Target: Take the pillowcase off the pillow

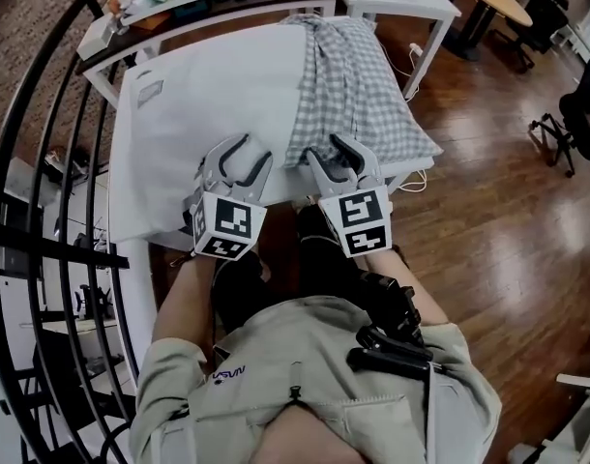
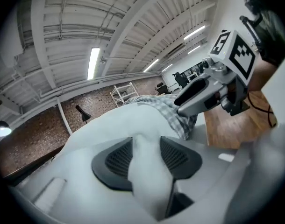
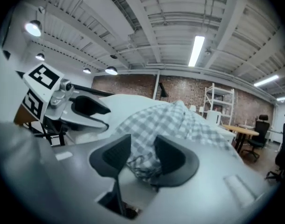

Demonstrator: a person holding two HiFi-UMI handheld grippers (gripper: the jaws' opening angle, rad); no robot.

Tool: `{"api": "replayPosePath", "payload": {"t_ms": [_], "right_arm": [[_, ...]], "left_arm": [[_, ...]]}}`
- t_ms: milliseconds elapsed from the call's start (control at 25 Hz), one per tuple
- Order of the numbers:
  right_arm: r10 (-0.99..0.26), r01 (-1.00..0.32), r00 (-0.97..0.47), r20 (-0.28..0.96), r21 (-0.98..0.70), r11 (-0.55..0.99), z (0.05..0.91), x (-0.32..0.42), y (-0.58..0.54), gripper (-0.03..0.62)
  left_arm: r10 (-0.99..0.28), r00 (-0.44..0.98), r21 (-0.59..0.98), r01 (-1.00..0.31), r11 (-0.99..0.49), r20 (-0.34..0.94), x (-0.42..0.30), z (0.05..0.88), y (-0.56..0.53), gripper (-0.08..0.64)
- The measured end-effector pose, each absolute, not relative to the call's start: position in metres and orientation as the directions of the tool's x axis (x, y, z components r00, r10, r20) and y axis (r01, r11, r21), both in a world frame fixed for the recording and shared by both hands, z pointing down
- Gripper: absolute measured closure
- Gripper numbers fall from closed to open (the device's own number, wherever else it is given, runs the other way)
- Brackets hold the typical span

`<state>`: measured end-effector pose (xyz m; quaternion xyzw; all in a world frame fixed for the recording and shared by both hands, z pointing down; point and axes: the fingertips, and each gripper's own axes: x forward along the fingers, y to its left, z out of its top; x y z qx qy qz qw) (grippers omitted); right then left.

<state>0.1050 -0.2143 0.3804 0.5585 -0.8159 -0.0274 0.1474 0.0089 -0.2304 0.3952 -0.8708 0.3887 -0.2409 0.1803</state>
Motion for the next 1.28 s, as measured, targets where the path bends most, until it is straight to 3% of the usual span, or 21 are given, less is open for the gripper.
{"api": "replayPosePath", "payload": {"t_ms": [80, 120, 160, 240, 600, 760, 920, 1080, 1200, 1280], "right_arm": [[-0.928, -0.904, -0.300, 0.222, 0.245, 0.351, 0.393, 0.101, -0.221, 0.416], [-0.937, -0.903, -0.272, 0.220, 0.279, 0.328, 0.396, 0.102, -0.224, 0.430], [-0.946, -0.900, -0.243, 0.215, 0.314, 0.303, 0.397, 0.105, -0.225, 0.492], [-0.960, -0.897, -0.200, 0.196, 0.358, 0.260, 0.392, 0.114, -0.225, 0.561], [-0.997, -0.879, 0.044, 0.067, 0.477, -0.007, 0.348, 0.214, -0.226, 0.575], [-0.980, -0.876, 0.141, 0.140, 0.479, -0.057, 0.376, 0.255, -0.233, 0.577], [-0.951, -0.920, 0.149, 0.271, 0.389, -0.034, 0.428, 0.272, -0.243, 0.578], [-0.951, -0.915, 0.131, 0.281, 0.402, -0.007, 0.430, 0.267, -0.241, 0.578], [-0.955, -0.927, 0.085, 0.284, 0.374, 0.029, 0.431, 0.264, -0.233, 0.577], [-0.959, -0.939, 0.050, 0.279, 0.340, 0.050, 0.429, 0.263, -0.228, 0.574]], "left_arm": [[-0.789, 0.561, -0.516, -0.612, -0.600, 0.252, 0.007, 0.393, -0.236, 0.503], [-0.799, 0.555, -0.512, -0.630, -0.584, 0.230, 0.005, 0.388, -0.237, 0.542], [-0.808, 0.553, -0.504, -0.647, -0.572, 0.206, 0.002, 0.380, -0.237, 0.546], [-0.820, 0.552, -0.496, -0.674, -0.547, 0.153, -0.006, 0.358, -0.236, 0.546], [-0.845, 0.535, -0.380, -0.780, -0.497, 0.008, -0.060, 0.293, -0.245, 0.548], [-0.836, 0.546, -0.327, -0.783, -0.529, 0.044, -0.066, 0.316, -0.240, 0.548], [-0.827, 0.552, -0.263, -0.786, -0.559, 0.107, -0.066, 0.360, -0.233, 0.546], [-0.813, 0.572, -0.280, -0.766, -0.578, 0.111, -0.053, 0.359, -0.228, 0.541], [-0.791, 0.612, -0.320, -0.744, -0.587, 0.027, -0.037, 0.326, -0.204, 0.416], [-0.774, 0.627, -0.348, -0.748, -0.565, -0.092, -0.029, 0.289, -0.188, 0.388]]}}
